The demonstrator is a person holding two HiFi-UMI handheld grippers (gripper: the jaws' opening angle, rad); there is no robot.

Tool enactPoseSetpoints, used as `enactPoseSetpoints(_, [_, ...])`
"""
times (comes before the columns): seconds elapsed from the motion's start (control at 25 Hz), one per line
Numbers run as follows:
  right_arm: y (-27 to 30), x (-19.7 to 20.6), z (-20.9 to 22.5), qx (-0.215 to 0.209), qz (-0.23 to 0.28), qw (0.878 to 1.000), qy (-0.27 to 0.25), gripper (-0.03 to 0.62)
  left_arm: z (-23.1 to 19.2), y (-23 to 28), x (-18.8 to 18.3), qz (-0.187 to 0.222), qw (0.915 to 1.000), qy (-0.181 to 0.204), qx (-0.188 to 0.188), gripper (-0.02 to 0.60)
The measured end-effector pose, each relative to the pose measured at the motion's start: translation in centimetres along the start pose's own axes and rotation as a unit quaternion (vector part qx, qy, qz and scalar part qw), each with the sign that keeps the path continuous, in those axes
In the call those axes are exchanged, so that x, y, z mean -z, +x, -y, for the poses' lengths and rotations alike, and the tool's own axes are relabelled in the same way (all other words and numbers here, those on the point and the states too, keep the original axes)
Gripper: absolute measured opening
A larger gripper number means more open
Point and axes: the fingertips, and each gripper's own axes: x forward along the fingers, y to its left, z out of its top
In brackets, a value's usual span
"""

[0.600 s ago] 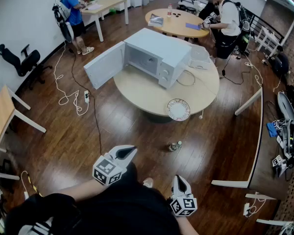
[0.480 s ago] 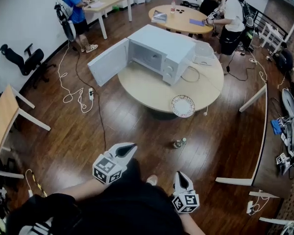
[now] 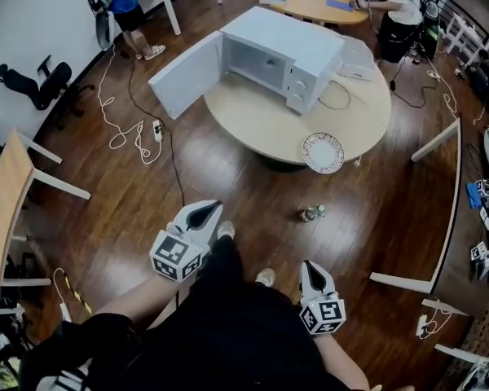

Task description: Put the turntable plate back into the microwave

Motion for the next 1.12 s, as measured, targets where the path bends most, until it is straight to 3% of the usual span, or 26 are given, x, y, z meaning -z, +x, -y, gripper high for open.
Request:
enactPoseSetpoints(0.2, [3.7, -1.0, -1.1, -0.011, -0.003, 1.000, -0.003, 0.002, -3.6, -0.2, -0.1, 0.006, 0.9997, -0.004, -0.022, 0.005])
enactPoseSetpoints(0.36, [6.4, -2.3, -1.0, 0.002, -0.004, 1.000, 0.009, 0.002, -5.7, 1.3, -0.3, -0.012, 0.9998, -0.013, -0.006, 0.005])
enactPoseSetpoints(0.52, [8.9, -5.1, -2.6, -0.007, 0.017, 0.999, -0.037, 0.002, -8.2, 2.5, -0.7, -0.021, 0.9996, -0.019, 0.002, 0.005])
enactPoseSetpoints(0.68, [11.7, -5.8, -2.9, -0.002, 0.005, 0.999, -0.033, 0.002, -11.3, 3.4, -0.1, -0.033, 0.9989, -0.032, 0.003, 0.005])
enactPoseSetpoints(0.84, [14.4, -6.7, -3.5, 0.008, -0.008, 0.999, -0.053, 0.002, -13.9, 5.0, -0.5, -0.028, 0.9983, -0.047, 0.020, 0.005])
enactPoseSetpoints(1.12, [18.4, -10.0, -3.3, 0.041, 0.018, 0.997, -0.056, 0.002, -17.4, 7.9, -2.7, -0.010, 0.9980, -0.032, 0.053, 0.005])
